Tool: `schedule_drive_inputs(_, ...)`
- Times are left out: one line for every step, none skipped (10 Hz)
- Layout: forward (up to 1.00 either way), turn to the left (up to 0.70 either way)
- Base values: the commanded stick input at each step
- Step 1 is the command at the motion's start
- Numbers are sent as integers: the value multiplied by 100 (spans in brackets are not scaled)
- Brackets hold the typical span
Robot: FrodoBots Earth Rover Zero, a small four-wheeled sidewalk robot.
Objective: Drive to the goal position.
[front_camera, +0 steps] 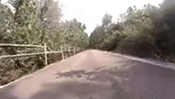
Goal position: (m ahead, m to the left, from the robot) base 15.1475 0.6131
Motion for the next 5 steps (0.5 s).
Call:
schedule_drive_inputs(70,0)
schedule_drive_inputs(70,0)
schedule_drive_inputs(70,0)
schedule_drive_inputs(70,0)
schedule_drive_inputs(70,0)
